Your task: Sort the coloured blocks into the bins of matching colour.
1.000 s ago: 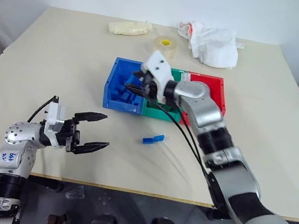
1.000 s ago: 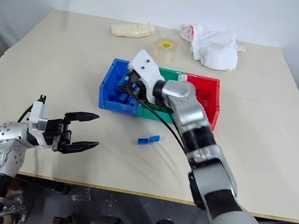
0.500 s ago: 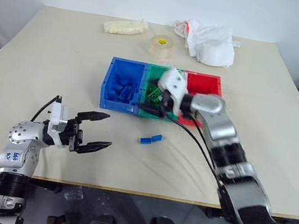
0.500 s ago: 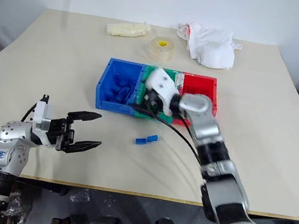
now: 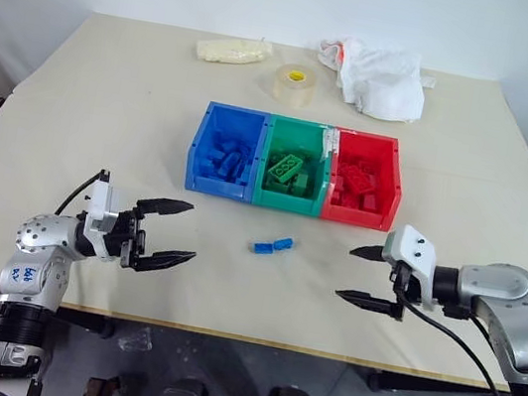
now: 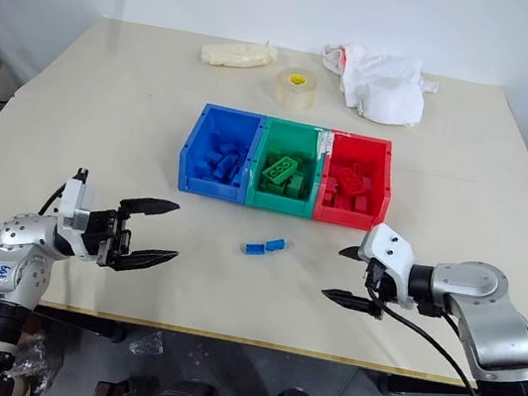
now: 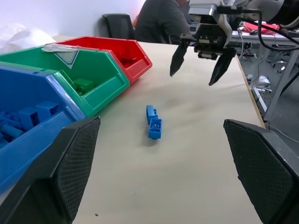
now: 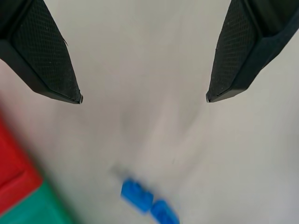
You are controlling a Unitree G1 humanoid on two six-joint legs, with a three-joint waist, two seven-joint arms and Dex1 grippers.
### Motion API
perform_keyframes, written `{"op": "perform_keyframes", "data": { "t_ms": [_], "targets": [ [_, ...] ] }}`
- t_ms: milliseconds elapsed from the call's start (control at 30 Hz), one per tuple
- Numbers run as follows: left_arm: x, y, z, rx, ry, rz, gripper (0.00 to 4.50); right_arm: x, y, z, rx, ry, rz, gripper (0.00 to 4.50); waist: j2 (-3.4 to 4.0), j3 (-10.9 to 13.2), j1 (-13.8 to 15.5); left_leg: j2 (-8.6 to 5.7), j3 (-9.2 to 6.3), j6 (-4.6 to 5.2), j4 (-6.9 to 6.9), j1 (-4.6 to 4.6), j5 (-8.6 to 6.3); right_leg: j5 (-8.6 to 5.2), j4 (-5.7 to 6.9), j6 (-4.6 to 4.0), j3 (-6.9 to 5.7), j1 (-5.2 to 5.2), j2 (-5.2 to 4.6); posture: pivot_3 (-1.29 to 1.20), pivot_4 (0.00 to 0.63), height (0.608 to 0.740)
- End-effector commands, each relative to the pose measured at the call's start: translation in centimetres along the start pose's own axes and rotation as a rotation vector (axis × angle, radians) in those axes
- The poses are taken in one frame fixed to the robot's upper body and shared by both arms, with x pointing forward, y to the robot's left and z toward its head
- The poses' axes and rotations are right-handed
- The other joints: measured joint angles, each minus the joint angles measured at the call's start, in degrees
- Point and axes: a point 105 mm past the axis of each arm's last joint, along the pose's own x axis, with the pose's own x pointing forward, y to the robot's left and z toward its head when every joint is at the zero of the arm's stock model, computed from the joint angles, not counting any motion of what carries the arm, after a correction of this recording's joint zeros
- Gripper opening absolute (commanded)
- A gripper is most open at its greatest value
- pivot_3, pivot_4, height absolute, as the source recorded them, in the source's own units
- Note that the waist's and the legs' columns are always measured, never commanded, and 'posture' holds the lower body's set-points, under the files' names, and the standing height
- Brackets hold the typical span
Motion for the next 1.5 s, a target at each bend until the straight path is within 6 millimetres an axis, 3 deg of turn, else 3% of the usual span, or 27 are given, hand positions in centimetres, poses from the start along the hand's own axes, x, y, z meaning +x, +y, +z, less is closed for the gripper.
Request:
{"op": "perform_keyframes", "data": {
  "t_ms": [33, 233, 433, 567, 800, 900, 1033, 1167, 1333, 1367, 1500],
  "targets": [
    [0.0, 0.1, 0.5, 0.021, -0.001, -0.012, 4.50, 1.1, 0.0, 1.4, -0.053, -0.034, 0.016, 4.45, 0.00, 0.0, 0.0, 0.00, 0.01, 0.00, 0.00, 0.01, 0.00, 0.00, 0.00, 0.00, 0.01, 0.00, 0.00, 0.00, 0.150, 0.740],
    [0.1, -0.3, 0.7, 0.032, -0.003, -0.011, 4.50, 6.2, -0.4, 2.5, -0.112, -0.056, 0.130, 4.45, 0.00, 0.0, 0.0, 0.02, 0.01, 0.00, 0.02, 0.03, 0.00, 0.00, 0.02, 0.00, 0.00, -0.01, 0.02, 0.00, 0.150, 0.740],
    [-0.5, -1.0, 1.0, 0.036, 0.002, 0.019, 4.50, 8.9, -1.7, 3.3, -0.177, -0.046, 0.148, 4.45, 0.01, 0.0, 0.0, -0.05, -0.13, 0.00, 0.01, -0.01, 0.00, 0.00, 0.05, 0.00, -0.08, -0.04, -0.04, 0.00, 0.150, 0.740],
    [-0.9, -1.4, 1.0, 0.033, 0.008, 0.044, 4.50, 9.5, -2.1, 3.5, -0.214, -0.041, 0.169, 3.56, 0.01, 0.0, 0.0, -0.02, -0.14, -0.01, 0.02, 0.00, 0.00, 0.00, 0.04, 0.00, -0.10, -0.03, -0.02, 0.00, 0.150, 0.740],
    [-1.1, -1.7, 1.0, 0.030, 0.010, 0.070, 4.50, 9.2, -2.2, 4.0, -0.231, -0.053, 0.175, 1.15, 0.01, 0.0, 0.0, -0.03, -0.16, -0.01, 0.03, 0.00, 0.00, 0.00, 0.05, 0.00, -0.11, -0.02, -0.03, 0.00, 0.150, 0.740],
    [-1.3, -1.7, 1.0, 0.031, 0.010, 0.083, 4.50, 8.4, -2.1, 5.7, -0.251, -0.102, 0.166, 0.27, 0.02, 0.0, 0.0, -0.03, -0.16, -0.01, 0.03, 0.00, 0.00, 0.00, 0.05, 0.00, -0.11, -0.02, -0.03, 0.00, 0.150, 0.740],
    [-1.4, -1.7, 0.9, 0.030, 0.010, 0.091, 4.50, 7.7, -2.9, 9.8, -0.279, -0.214, 0.115, 0.27, 0.08, 0.0, -0.1, -0.02, -0.15, -0.02, 0.01, -0.01, 0.01, 0.00, 0.03, -0.01, -0.09, -0.04, -0.02, 0.00, 0.150, 0.740],
    [-1.3, -1.7, 0.8, 0.031, 0.008, 0.094, 4.50, 8.3, -3.6, 14.0, -0.326, -0.309, 0.092, 0.27, 0.12, 0.1, -0.5, 0.04, -0.15, -0.07, -0.01, 0.01, 0.04, 0.00, 0.05, -0.01, -0.10, -0.06, 0.01, 0.00, 0.150, 0.740],
    [-1.0, -1.5, 0.7, 0.037, 0.000, 0.093, 4.50, 12.3, -5.9, 19.1, -0.339, -0.373, -0.046, 0.27, 0.13, 0.1, -1.5, 0.03, -0.16, -0.09, -0.03, 0.03, 0.05, 0.00, 0.15, -0.01, -0.12, -0.08, 0.01, 0.00, 0.150, 0.740],
    [-0.8, -1.5, 0.7, 0.039, -0.003, 0.091, 4.50, 13.2, -6.4, 19.5, -0.333, -0.367, -0.082, 1.00, 0.14, 0.1, -1.7, 0.02, -0.16, -0.10, -0.04, 0.03, 0.05, 0.00, 0.20, -0.02, -0.14, -0.10, 0.00, 0.00, 0.150, 0.740],
    [-0.6, -1.5, 0.8, 0.045, -0.009, 0.089, 4.50, 15.0, -7.2, 20.9, -0.329, -0.371, -0.163, 2.29, 0.16, 0.1, -1.8, 0.00, -0.31, -0.11, -0.10, 0.04, 0.06, 0.03, 0.33, -0.07, -0.23, -0.08, 0.00, 0.00, 0.150, 0.740]
  ]
}}
